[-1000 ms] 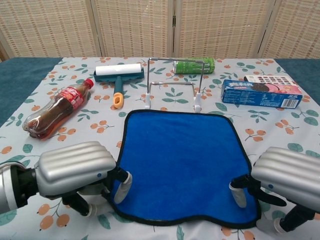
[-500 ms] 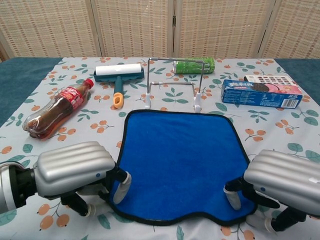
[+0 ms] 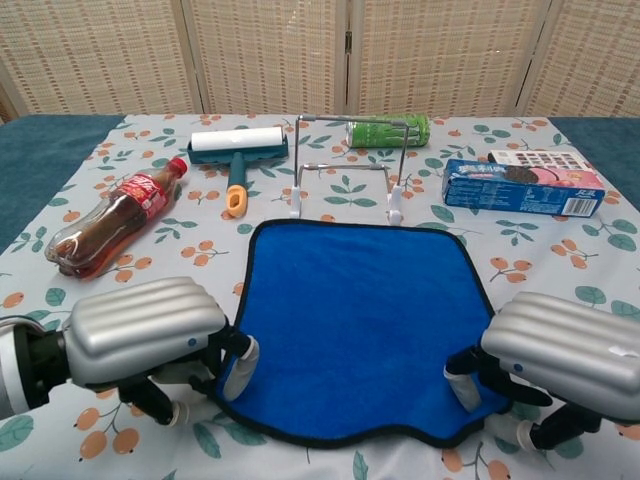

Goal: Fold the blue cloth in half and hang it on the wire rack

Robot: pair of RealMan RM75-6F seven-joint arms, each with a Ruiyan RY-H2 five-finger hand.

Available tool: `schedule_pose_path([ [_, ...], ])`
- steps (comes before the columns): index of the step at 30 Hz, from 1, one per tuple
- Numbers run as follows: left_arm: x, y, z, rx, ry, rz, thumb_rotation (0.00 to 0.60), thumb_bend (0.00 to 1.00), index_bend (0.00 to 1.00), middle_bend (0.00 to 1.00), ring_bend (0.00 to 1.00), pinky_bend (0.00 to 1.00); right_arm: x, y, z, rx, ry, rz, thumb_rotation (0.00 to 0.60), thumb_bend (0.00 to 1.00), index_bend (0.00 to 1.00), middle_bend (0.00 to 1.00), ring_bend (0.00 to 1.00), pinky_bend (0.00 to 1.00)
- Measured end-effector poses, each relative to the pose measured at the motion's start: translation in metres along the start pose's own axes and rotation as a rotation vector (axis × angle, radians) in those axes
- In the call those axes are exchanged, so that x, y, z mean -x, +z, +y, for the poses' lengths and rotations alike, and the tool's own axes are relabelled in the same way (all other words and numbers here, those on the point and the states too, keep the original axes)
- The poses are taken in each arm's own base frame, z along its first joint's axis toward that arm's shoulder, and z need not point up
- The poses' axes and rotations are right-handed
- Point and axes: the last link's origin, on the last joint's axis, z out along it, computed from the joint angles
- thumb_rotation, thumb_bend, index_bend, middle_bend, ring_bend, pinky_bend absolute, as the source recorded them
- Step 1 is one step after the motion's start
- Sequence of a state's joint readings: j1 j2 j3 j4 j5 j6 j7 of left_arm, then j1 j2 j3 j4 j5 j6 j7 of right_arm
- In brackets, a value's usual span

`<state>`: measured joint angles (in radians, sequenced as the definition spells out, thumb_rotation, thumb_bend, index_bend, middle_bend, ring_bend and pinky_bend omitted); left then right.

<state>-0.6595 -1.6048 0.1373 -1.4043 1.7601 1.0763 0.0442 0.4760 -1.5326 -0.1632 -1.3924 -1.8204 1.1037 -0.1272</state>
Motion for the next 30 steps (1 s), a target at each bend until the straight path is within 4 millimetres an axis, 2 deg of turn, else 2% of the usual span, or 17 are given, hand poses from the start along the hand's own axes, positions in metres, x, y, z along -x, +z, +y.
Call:
schedule_pose_path([
  [8,-0.012,0.004,-0.004,-0.015,-0.056,0.031,0.6,0.43,0.6,0.96,0.83,0.91,-0.013,-0.007,0.006,0.03,0.026,0.057,0.6,0.42,0.64,0.9,0.9,1.0],
  [16,-0.032,0.024,-0.013,-0.045,-0.13,0.077,0.6,0.43,0.6,0.96,0.83,0.92,-0.027,-0.012,0.021,0.106,0.054,0.111,0.6,0.42,0.65,0.9,0.9,1.0],
  [23,-0.046,0.046,-0.022,-0.079,-0.156,0.093,0.6,0.43,0.6,0.96,0.83,0.92,-0.039,-0.004,0.033,0.166,0.083,0.169,0.6,0.42,0.65,0.9,0.9,1.0],
  [30,-0.059,0.066,-0.04,-0.15,-0.172,0.101,0.6,0.43,0.6,0.96,0.83,0.92,-0.046,0.008,0.04,0.204,0.086,0.193,0.6,0.42,0.65,0.9,0.9,1.0],
])
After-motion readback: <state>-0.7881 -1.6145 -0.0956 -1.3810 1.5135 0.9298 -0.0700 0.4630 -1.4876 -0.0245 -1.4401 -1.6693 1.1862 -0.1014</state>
